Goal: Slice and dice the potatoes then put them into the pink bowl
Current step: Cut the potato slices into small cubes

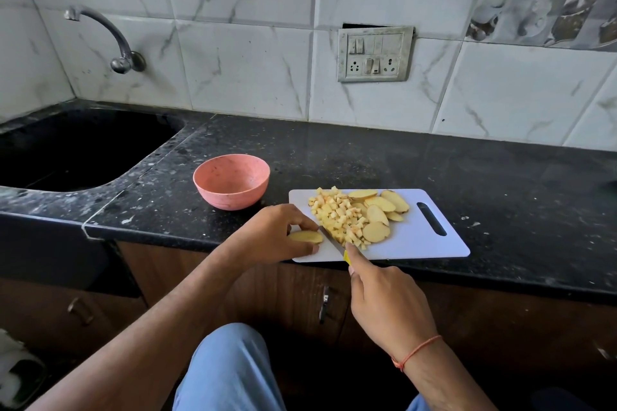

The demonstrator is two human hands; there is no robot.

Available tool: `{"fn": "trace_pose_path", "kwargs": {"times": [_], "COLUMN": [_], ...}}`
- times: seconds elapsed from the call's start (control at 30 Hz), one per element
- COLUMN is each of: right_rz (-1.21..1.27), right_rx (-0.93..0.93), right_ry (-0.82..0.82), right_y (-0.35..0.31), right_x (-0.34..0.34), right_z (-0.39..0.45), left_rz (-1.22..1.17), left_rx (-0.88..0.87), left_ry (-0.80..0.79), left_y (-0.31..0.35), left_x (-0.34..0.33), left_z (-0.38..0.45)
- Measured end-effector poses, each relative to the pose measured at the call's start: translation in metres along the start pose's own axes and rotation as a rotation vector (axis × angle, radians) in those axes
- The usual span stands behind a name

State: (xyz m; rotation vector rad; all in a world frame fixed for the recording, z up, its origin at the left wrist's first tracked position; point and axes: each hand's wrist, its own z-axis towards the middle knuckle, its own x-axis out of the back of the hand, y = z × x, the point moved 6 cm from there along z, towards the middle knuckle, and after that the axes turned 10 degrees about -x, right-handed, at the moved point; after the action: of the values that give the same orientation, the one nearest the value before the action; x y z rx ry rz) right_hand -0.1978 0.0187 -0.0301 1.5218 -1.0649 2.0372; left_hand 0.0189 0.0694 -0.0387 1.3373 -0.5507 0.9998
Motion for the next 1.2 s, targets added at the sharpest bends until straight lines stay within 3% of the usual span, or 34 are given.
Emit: {"fn": "trace_pose_path", "kwargs": {"times": [0.43, 1.2], "right_rz": [-0.005, -0.015], "right_rx": [0.003, 0.005], "right_ry": [0.0, 0.051], "right_y": [0.001, -0.01], "right_x": [0.001, -0.003], "right_z": [-0.005, -0.015], "left_rz": [0.033, -0.032], "left_rx": [0.008, -0.021], "left_ry": [0.253, 0.251], "left_y": [-0.005, -0.014], "left_x": [-0.007, -0.007], "left_z": [-0.013, -0.02]}}
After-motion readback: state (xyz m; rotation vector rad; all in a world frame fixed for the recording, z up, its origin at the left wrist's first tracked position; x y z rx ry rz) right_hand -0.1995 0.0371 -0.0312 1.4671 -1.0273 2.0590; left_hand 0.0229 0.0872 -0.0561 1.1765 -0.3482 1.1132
